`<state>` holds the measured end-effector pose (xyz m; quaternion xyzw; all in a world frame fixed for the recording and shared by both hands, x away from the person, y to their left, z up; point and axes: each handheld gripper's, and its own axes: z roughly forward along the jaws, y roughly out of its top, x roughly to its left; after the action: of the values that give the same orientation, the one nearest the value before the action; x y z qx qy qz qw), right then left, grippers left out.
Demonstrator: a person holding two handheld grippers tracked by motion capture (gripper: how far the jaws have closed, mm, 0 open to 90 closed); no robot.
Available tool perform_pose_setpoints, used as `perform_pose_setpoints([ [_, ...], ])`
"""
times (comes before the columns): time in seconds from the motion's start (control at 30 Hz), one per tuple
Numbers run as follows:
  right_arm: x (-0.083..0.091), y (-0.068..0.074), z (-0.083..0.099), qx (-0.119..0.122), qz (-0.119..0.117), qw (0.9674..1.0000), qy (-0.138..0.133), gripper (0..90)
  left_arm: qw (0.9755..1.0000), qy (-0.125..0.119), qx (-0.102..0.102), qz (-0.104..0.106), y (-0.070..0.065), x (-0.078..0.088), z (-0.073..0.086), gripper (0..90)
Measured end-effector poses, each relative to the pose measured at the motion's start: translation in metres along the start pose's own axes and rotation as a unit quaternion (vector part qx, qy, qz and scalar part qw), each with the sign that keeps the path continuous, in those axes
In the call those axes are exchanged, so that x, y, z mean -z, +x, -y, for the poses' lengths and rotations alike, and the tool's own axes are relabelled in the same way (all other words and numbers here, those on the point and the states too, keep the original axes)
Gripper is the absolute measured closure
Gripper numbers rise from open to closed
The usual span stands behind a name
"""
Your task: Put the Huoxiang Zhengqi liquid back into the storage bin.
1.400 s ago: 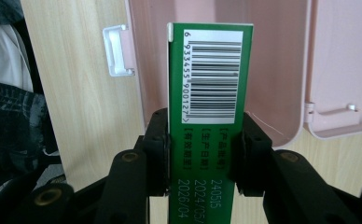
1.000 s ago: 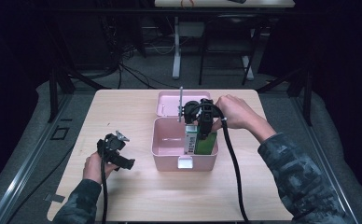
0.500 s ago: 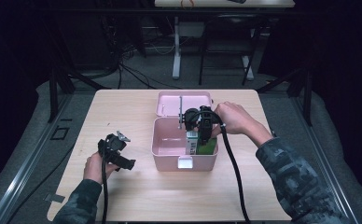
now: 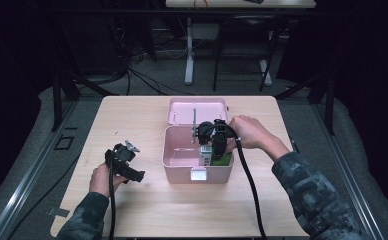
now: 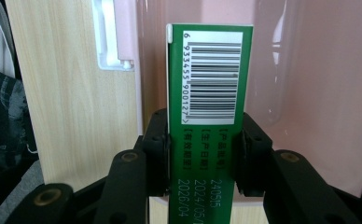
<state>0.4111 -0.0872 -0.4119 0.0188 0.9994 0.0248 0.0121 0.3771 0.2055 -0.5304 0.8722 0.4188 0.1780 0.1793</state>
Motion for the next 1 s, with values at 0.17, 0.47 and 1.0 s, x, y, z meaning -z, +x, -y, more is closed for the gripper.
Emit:
perform_pose_setpoints([
  [0.17, -0.008, -0.001, 0.001, -0.002, -0.007, 1.0, 0.004, 62.6, 1.0, 0.002, -0.001, 0.001, 0.0, 0.0, 0.0, 1.3],
  [0.47, -0.017, -0.003, 0.004, -0.006, -0.015, 0.9998, 0.009, 62.5, 1.0, 0.003, 0.0, 0.001, 0.001, 0.0, 0.0, 1.4],
  [1.0, -0.02, -0.005, 0.003, 0.001, -0.017, 0.9998, 0.012, 62.3, 1.0, 0.003, -0.002, 0.002, 0.001, 0.0, 0.0, 1.9],
])
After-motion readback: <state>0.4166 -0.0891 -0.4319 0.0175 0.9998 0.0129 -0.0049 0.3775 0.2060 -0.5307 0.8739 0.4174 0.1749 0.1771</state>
